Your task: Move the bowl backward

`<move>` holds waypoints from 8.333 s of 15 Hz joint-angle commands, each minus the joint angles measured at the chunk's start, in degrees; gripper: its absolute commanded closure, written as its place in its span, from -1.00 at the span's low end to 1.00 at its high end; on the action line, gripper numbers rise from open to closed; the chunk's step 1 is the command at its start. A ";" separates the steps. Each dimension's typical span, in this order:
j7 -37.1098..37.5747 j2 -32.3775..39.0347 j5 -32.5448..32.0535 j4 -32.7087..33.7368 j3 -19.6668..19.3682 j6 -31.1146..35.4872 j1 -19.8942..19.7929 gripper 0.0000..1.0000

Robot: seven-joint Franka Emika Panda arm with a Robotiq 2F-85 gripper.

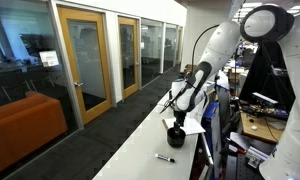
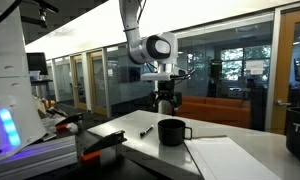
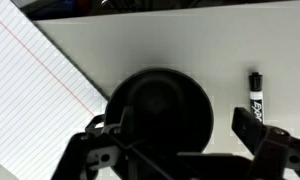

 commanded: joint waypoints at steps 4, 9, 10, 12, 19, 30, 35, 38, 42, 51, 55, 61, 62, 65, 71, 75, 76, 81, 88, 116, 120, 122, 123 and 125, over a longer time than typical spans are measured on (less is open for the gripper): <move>1.16 5.22 -2.19 3.48 0.48 3.12 -0.23 -1.00; 0.80 6.61 -3.11 4.05 2.47 5.41 0.35 -1.00; 0.71 6.78 -3.16 4.01 3.01 5.84 0.53 -1.00; 0.44 7.07 -3.29 3.70 3.96 6.61 0.87 -1.00; -0.24 11.46 -3.91 4.24 4.49 9.04 0.41 -1.00; -1.77 12.29 -6.60 3.49 3.84 11.87 -0.93 0.42; -1.46 10.95 -7.79 3.24 2.62 11.69 -0.70 0.99; -1.45 8.38 -7.13 4.01 2.85 8.76 -1.47 1.00; -1.08 5.74 -5.88 7.41 3.82 6.58 -2.15 0.98; 5.41 9.51 -4.79 21.63 2.97 -3.22 1.10 0.98; 9.11 13.52 -5.31 27.77 1.95 -9.04 3.02 0.98; 12.55 19.58 -5.53 36.29 0.90 -15.86 4.78 0.98; 12.83 20.23 -5.58 37.45 0.87 -16.35 5.01 0.98; 13.51 22.22 -5.62 40.64 1.00 -17.78 5.70 0.98; 13.82 25.55 -5.71 45.36 1.19 -20.17 6.93 0.98; 13.71 27.46 -5.58 47.36 1.32 -20.75 7.11 0.98; 13.67 27.86 -5.56 47.65 1.36 -20.87 7.12 0.98; 13.66 29.34 -5.45 48.84 1.45 -20.76 7.15 0.98; 13.75 30.62 -5.29 49.91 1.50 -20.73 7.08 0.98; 14.54 30.92 -5.07 50.91 1.49 -20.14 6.90 -0.51; 15.14 27.06 -5.09 49.89 0.91 -20.95 6.83 -0.98; 15.60 24.29 -5.29 48.72 0.36 -21.43 6.87 -1.00; 16.07 22.77 -5.49 48.20 -0.10 -22.67 7.07 -1.00; 16.87 19.12 -5.40 45.99 -0.39 -24.18 7.01 -1.00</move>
